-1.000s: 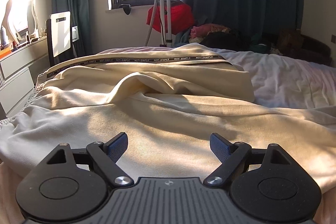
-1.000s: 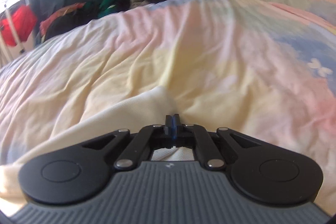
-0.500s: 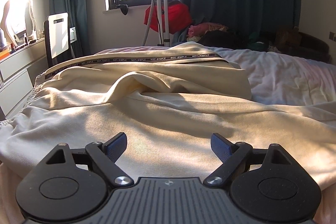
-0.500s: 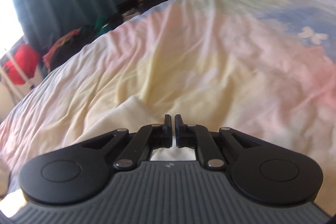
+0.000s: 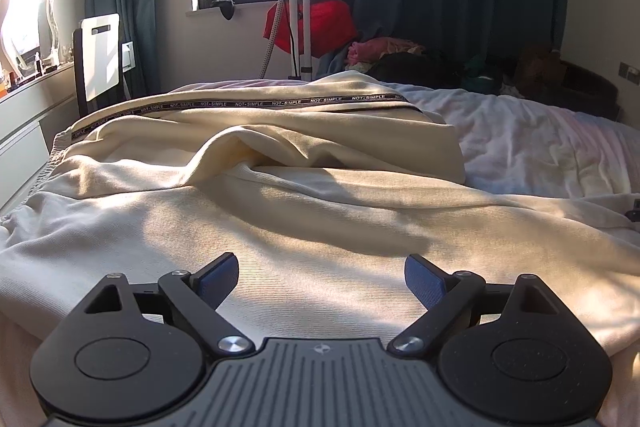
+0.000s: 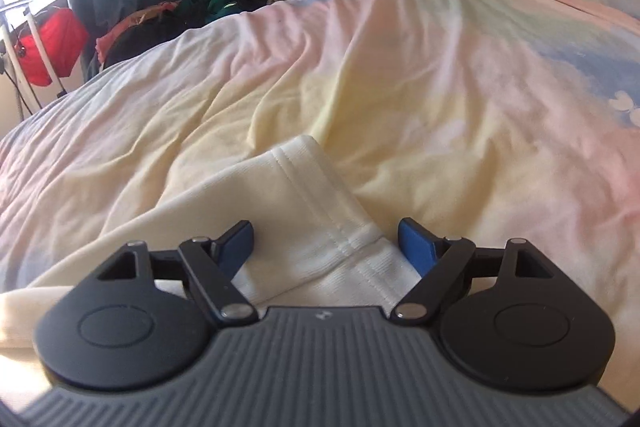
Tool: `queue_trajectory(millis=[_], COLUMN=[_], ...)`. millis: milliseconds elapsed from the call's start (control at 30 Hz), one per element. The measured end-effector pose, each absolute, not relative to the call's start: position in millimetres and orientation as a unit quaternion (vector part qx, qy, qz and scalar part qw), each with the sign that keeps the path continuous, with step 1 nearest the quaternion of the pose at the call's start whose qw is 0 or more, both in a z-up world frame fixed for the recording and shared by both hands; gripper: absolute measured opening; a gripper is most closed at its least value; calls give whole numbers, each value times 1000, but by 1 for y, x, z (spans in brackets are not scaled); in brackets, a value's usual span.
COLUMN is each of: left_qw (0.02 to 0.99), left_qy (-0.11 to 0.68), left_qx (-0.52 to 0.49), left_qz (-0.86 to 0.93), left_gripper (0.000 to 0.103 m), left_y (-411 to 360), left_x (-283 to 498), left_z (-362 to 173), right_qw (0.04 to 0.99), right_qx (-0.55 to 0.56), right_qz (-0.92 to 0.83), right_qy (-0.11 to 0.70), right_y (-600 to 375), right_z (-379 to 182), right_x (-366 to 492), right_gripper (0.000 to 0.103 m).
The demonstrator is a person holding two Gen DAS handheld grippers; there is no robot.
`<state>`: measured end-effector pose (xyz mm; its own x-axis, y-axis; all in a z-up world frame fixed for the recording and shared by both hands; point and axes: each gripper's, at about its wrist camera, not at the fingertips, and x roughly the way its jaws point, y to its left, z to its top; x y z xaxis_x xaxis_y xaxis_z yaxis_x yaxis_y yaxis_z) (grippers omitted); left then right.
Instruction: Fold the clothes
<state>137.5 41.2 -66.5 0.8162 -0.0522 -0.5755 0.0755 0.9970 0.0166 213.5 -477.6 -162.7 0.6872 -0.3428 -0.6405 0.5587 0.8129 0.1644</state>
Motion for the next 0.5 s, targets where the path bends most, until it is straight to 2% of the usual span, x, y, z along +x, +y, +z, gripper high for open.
queue_trajectory(millis=[133, 200, 233, 267, 367, 500], left_qw=[952, 952, 951, 952, 952, 952], left_qy=[304, 305, 306, 305, 304, 304], left_qx=[17, 16, 15, 15, 17, 14], left_qz=[-32, -32, -32, -32, -30, -27], left_gripper=[92, 92, 92, 92, 92, 92], left_y=[41, 41, 41, 41, 41, 42], left_x=[138, 139, 139, 139, 139, 140], left_z=[-68, -69, -69, -69, -68, -69], right_qw=[904, 907, 907, 907, 915, 919], right_qx=[194, 205, 206, 206, 202, 207], right_qz=[-228, -213, -215, -217, -210, -241], right_qy=[307, 301, 299, 298, 280, 235], right_y=[-485, -491, -493, -494, -493, -494], right_z=[-166, -166, -164, -163, -154, -135], right_x=[211, 206, 204, 202, 196, 185], right_gripper=[81, 62, 40, 29, 21, 18])
